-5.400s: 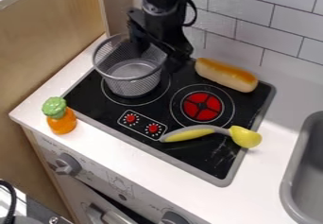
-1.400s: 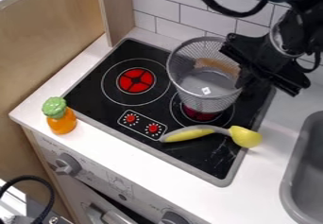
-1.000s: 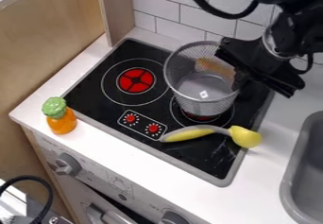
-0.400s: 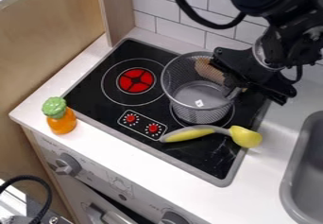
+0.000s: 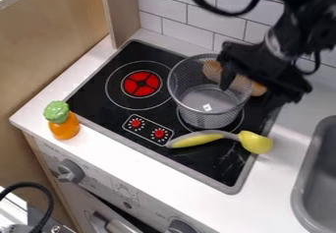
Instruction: Place the pot on the right burner
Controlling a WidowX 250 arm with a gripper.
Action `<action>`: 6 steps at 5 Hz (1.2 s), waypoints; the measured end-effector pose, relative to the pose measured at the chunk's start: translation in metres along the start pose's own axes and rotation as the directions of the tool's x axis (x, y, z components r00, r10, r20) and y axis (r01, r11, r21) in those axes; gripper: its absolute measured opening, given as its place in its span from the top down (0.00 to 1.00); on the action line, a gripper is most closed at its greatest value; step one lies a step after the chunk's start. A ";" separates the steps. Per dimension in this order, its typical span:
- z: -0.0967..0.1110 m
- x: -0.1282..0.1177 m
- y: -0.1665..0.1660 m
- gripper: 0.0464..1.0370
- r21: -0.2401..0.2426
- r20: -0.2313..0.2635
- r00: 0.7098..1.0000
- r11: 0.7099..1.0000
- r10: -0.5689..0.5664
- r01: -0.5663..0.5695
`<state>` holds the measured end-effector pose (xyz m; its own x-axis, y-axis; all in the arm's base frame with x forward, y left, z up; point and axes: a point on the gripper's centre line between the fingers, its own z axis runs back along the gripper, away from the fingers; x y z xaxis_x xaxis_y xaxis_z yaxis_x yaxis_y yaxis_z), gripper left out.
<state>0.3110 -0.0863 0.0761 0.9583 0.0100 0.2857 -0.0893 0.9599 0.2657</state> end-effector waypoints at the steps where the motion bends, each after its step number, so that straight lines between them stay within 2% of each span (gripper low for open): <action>1: 0.017 -0.001 0.009 0.04 -0.019 -0.019 1.000 1.000 -0.005 0.005; 2: 0.032 -0.002 0.020 0.04 -0.036 -0.026 0.999 0.999 -0.026 0.025; 3: 0.038 -0.014 0.043 0.04 -0.081 -0.008 0.998 0.994 -0.070 0.069; 4: 0.035 -0.023 0.067 0.04 -0.101 -0.002 0.994 0.989 -0.108 0.107; 5: 0.027 -0.029 0.094 0.04 -0.114 0.032 0.988 0.982 -0.151 0.153; 6: 0.015 -0.033 0.124 0.04 -0.110 0.050 0.980 0.975 -0.190 0.195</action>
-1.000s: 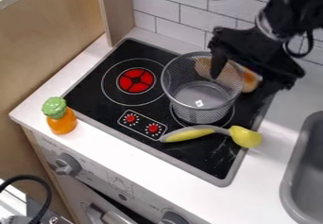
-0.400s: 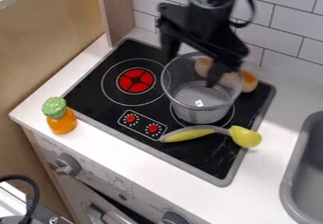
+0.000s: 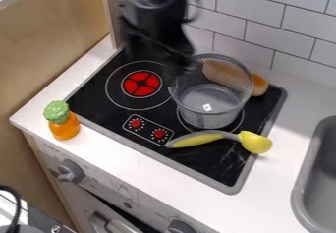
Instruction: Place the pot on the right burner
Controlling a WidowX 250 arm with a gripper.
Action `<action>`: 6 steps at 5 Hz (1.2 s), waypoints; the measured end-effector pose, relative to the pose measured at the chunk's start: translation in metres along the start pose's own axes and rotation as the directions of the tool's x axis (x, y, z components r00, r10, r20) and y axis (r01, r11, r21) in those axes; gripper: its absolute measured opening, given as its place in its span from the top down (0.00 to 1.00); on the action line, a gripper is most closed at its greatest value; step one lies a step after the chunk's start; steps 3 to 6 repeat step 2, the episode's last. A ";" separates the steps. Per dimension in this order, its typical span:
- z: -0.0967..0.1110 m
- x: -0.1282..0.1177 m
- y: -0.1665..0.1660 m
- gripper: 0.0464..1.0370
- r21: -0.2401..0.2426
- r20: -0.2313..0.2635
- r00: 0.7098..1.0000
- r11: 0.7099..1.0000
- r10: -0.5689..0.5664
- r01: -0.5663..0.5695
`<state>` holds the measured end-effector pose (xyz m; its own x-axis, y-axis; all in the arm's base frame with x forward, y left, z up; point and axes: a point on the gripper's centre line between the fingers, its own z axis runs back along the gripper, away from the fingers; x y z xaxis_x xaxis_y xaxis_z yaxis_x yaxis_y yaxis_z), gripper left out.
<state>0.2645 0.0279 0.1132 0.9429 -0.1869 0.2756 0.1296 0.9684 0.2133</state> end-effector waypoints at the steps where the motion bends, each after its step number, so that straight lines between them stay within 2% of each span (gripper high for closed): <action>1: -0.004 -0.004 0.029 0.04 -0.007 0.027 0.999 0.999 -0.036 0.036; 2: -0.012 -0.011 0.052 0.04 -0.032 0.041 0.997 0.997 -0.069 0.070; 6: -0.012 -0.011 0.052 0.04 -0.032 0.041 0.997 0.997 -0.069 0.070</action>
